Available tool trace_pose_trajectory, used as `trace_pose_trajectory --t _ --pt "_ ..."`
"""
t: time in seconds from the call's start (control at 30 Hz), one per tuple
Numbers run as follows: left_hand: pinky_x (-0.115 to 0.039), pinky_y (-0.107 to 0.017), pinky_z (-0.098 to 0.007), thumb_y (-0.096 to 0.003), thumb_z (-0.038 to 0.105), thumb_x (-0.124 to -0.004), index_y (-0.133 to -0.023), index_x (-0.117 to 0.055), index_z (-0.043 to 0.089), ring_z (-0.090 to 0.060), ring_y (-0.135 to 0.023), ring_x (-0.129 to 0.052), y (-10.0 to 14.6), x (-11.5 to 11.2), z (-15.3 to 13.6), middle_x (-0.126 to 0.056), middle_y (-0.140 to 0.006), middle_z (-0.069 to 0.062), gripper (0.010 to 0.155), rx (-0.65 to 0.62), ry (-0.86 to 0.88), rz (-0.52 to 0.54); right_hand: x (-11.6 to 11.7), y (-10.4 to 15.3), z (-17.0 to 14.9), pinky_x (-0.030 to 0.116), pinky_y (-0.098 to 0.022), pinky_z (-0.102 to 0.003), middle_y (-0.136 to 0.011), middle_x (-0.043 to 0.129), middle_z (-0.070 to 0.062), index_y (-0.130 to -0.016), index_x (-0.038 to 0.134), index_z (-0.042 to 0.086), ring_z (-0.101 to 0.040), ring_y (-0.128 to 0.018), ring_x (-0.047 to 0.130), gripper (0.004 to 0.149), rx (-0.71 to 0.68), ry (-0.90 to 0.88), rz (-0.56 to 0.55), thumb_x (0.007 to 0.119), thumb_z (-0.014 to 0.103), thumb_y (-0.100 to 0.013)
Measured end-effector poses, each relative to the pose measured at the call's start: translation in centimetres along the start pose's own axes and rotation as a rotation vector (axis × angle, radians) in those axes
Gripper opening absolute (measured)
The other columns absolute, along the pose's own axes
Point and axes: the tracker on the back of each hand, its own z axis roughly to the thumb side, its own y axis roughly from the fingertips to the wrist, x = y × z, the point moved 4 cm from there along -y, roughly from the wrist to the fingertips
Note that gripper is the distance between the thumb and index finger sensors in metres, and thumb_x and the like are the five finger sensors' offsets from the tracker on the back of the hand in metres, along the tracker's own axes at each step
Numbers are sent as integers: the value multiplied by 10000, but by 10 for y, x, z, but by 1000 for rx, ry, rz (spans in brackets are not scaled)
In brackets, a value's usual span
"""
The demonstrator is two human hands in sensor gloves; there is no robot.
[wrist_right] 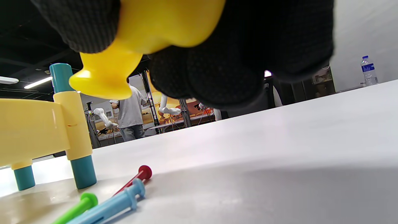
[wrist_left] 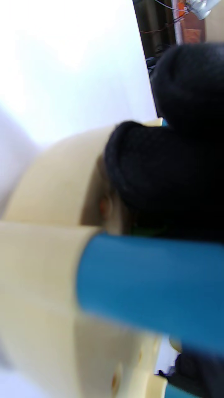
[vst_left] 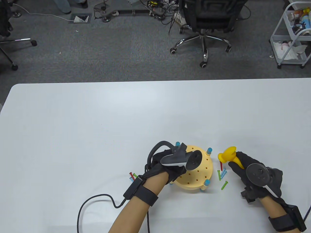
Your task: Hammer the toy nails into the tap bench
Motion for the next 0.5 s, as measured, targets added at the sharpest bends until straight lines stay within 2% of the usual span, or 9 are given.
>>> trace_pose_trajectory --t 0.03,0.17,0.27,0.33,0.5 --pt "-867 -323 -364 -301 364 -905 -839 -822 277 -183 -416 -1034 4 4 -1 -988 -687 -122 551 5 -18 20 0 0 -1 856 -431 -405 -616 964 14 -872 728 212 -168 -408 1026 601 2 -2 0 669 572 -395" --pt "-860 -309 -368 -319 372 -878 -815 -846 247 -188 -402 -1028 27 29 -10 -993 -662 -129 513 -4 120 207 -3 2 0 857 -430 -406 -616 964 14 -872 727 211 -168 -408 1026 600 -6 6 -15 670 571 -395" --pt "-852 -311 -372 -336 401 -851 -795 -858 246 -194 -406 -1021 50 37 -22 -987 -665 -133 485 15 184 260 -5 3 3 855 -432 -407 -619 962 14 -875 724 211 -170 -412 1025 601 -18 2 -25 670 570 -395" --pt "-852 -309 -366 -336 439 -836 -804 -853 245 -189 -408 -1019 64 33 -30 -986 -668 -130 507 36 205 278 -6 4 5 852 -438 -410 -627 958 13 -879 719 212 -174 -420 1022 600 -24 -3 -33 670 567 -396" --pt "-832 -331 -377 -315 520 -834 -872 -791 236 -211 -469 -994 78 -9 -40 -946 -724 -134 627 78 351 283 -16 9 18 834 -467 -421 -660 938 6 -899 691 214 -185 -457 1008 603 -89 -30 -87 666 556 -403"
